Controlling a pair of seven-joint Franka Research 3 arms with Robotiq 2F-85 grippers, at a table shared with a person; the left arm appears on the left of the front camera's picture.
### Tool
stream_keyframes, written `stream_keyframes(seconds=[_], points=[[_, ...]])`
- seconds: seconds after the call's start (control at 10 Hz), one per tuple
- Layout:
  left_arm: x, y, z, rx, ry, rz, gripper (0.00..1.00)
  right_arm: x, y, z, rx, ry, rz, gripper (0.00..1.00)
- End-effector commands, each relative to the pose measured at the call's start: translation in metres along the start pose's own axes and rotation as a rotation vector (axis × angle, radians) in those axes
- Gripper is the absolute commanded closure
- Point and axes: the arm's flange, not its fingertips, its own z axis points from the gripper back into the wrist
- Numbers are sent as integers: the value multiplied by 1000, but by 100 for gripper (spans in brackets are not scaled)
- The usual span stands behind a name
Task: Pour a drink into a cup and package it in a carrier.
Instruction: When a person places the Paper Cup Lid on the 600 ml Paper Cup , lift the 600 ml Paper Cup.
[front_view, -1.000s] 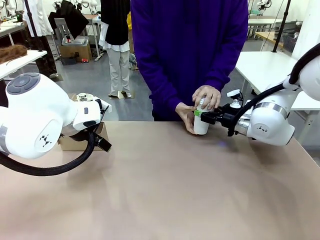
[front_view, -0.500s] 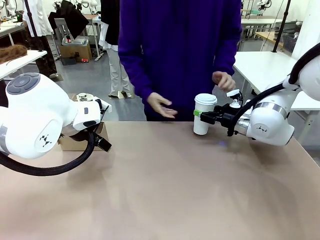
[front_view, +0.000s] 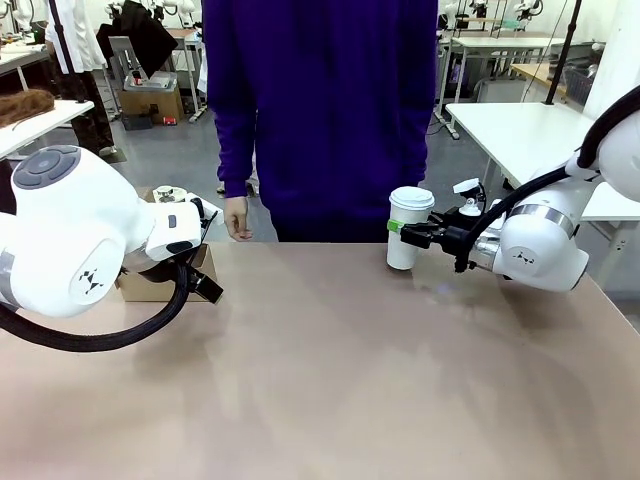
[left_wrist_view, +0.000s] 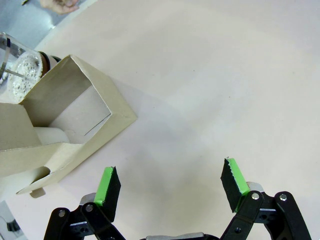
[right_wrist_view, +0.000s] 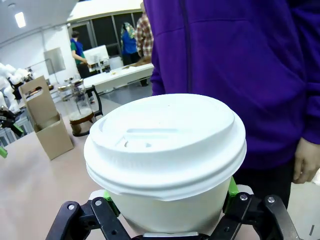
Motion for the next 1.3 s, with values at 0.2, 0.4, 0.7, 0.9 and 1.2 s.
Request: stream_keyframes(seconds=[0.2, 0.4, 0.7, 0.9, 1.2], points=[[0, 0, 0, -2, -1, 0, 0, 3, 3, -3, -9, -18, -10, 12], [0, 0, 0, -2, -1, 0, 0, 3, 3, -3, -9, -18, -10, 12], [0, 0, 0, -2, -1, 0, 0, 0, 0, 0, 0, 0, 0, 12], [0, 0, 0, -2, -1, 0, 0, 51, 19, 20, 16, -8, 33, 12], [0, 0, 0, -2, -1, 0, 0, 139, 56, 49, 58, -32, 47, 12]])
